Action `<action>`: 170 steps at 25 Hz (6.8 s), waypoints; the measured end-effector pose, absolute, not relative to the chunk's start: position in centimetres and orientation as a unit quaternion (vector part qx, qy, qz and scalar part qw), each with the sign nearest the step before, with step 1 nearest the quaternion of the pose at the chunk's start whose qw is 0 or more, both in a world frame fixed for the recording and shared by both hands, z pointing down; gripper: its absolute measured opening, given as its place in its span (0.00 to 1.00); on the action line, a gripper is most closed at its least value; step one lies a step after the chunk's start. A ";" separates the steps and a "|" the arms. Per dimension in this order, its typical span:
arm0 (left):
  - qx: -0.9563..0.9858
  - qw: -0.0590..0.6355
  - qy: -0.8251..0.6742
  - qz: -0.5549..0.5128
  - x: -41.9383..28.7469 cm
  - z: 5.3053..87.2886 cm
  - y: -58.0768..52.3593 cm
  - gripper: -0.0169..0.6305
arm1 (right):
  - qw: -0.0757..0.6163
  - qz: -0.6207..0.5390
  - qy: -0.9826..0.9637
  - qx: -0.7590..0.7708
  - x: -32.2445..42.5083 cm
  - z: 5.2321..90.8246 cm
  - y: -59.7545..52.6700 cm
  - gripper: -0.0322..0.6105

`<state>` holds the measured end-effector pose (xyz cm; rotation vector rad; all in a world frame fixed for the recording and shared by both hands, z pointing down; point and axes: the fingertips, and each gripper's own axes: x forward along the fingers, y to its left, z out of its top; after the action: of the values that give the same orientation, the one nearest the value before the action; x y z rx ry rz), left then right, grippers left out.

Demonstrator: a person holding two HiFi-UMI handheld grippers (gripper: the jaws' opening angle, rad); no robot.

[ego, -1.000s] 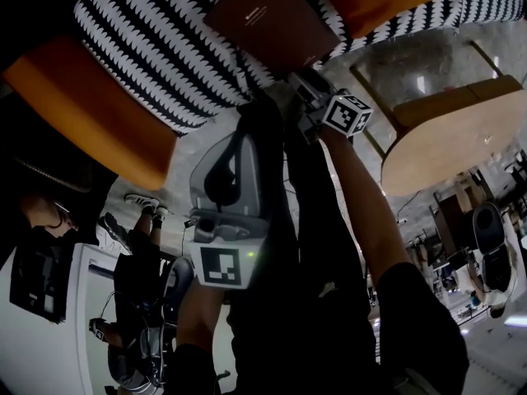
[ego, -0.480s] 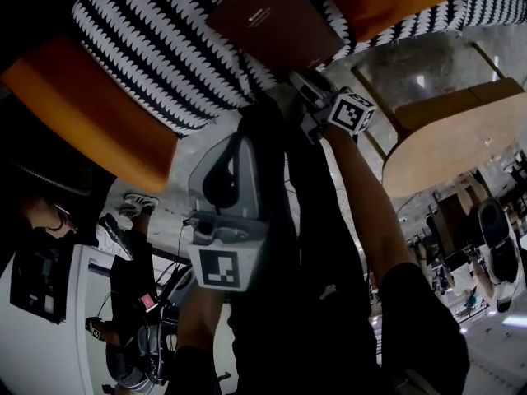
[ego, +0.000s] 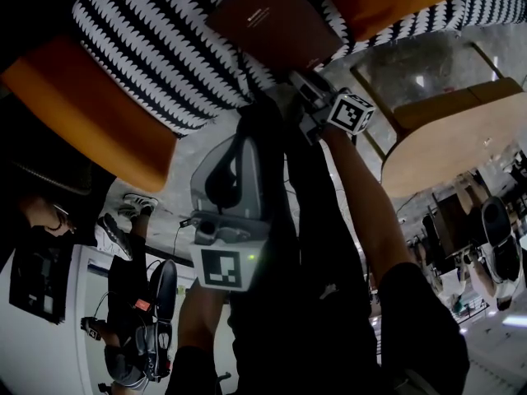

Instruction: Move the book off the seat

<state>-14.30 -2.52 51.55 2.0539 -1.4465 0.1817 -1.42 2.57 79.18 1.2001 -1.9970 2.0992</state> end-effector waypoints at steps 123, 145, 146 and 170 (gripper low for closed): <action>0.792 0.167 -0.587 -0.016 -11.2 21.9 4.3 0.04 | 0.145 0.375 -0.745 0.531 4.8 43.2 4.3 0.28; 0.809 0.105 -0.577 -0.035 -6.9 14.7 9.6 0.04 | 0.107 0.291 -0.787 0.533 8.0 31.0 8.1 0.27; 0.812 0.100 -0.575 -0.035 -6.8 14.6 9.9 0.04 | 0.102 0.288 -0.788 0.534 8.2 30.3 8.4 0.27; 0.827 0.080 -0.556 -0.041 -3.7 11.8 8.7 0.04 | 0.052 0.223 -0.812 0.538 11.5 19.0 10.2 0.27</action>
<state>-3.70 8.68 11.83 2.4726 -1.6622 -0.1230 11.47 10.17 19.01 1.6349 -2.4684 0.6771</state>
